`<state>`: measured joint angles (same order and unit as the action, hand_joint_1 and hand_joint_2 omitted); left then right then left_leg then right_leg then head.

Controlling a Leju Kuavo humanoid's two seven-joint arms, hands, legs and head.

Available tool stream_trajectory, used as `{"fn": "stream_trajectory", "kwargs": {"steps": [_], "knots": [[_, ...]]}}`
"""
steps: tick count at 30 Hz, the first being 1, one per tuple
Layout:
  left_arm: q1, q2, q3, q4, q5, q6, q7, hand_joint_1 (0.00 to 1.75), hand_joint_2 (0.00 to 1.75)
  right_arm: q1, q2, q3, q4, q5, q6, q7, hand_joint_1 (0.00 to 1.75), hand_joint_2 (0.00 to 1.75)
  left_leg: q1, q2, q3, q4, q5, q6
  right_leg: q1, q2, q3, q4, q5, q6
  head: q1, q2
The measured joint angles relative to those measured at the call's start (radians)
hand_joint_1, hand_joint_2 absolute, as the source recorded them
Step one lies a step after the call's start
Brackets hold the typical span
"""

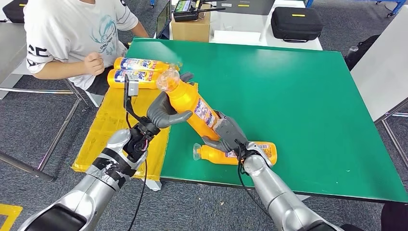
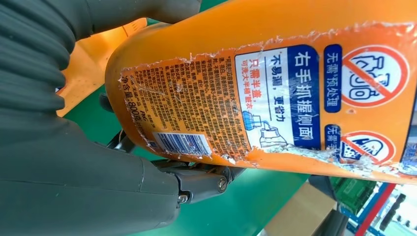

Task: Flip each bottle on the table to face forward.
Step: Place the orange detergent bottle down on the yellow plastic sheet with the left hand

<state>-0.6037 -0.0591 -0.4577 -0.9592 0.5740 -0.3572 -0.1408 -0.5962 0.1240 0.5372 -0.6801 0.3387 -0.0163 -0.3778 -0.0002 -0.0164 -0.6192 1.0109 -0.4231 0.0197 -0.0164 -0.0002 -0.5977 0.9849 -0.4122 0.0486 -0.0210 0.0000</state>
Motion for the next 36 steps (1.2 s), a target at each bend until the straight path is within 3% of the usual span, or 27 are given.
{"fn": "stream_trajectory", "kwargs": {"steps": [14, 18, 29, 33, 36], "knots": [[0.0, 0.0, -0.001, 0.001, -0.013, 0.011, -0.004, 0.01, 1.75, -0.01, 0.001, 0.01, 0.006, 0.0, 0.006, 0.003, 1.75, 1.75, 0.0, 0.0, 0.0, 0.0, 0.0, 0.0, 0.0, 0.0, 0.0, 0.0, 0.0, 0.0, 0.0, 0.0], [0.0, -0.001, -0.001, 0.001, -0.027, 0.034, -0.007, 1.75, 1.75, -0.015, 0.001, 0.02, 0.01, 0.022, 0.012, 0.022, 1.75, 1.75, 0.0, 0.0, 0.0, 0.0, 0.0, 0.0, 0.0, 0.0, 0.0, 0.0, 0.0, 0.0, 0.0, 0.0], [0.011, -0.015, 0.017, -0.002, -0.08, 0.151, -0.036, 1.75, 1.75, -0.012, 0.006, 0.044, 0.01, 0.018, 0.01, 0.04, 1.75, 1.75, 0.0, 0.0, 0.0, 0.0, 0.0, 0.0, 0.0, 0.0, 0.0, 0.0, 0.0, 0.0, 0.0, 0.0], [0.017, -0.023, 0.037, -0.001, -0.081, 0.174, -0.042, 1.75, 1.75, 0.004, 0.006, 0.04, -0.018, 0.012, -0.003, 0.038, 0.0, 1.75, 0.0, 0.0, 0.0, 0.0, 0.0, 0.0, 0.0, 0.0, 0.0, 0.0, 0.0, 0.0, 0.0, 0.0], [0.022, -0.024, 0.059, -0.001, -0.075, 0.193, -0.05, 1.75, 1.75, 0.028, 0.005, 0.027, -0.063, -0.015, -0.032, 0.026, 0.0, 1.75, 0.0, 0.0, 0.0, 0.0, 0.0, 0.0, 0.0, 0.0, 0.0, 0.0, 0.0, 0.0, 0.0, 0.0]]}}
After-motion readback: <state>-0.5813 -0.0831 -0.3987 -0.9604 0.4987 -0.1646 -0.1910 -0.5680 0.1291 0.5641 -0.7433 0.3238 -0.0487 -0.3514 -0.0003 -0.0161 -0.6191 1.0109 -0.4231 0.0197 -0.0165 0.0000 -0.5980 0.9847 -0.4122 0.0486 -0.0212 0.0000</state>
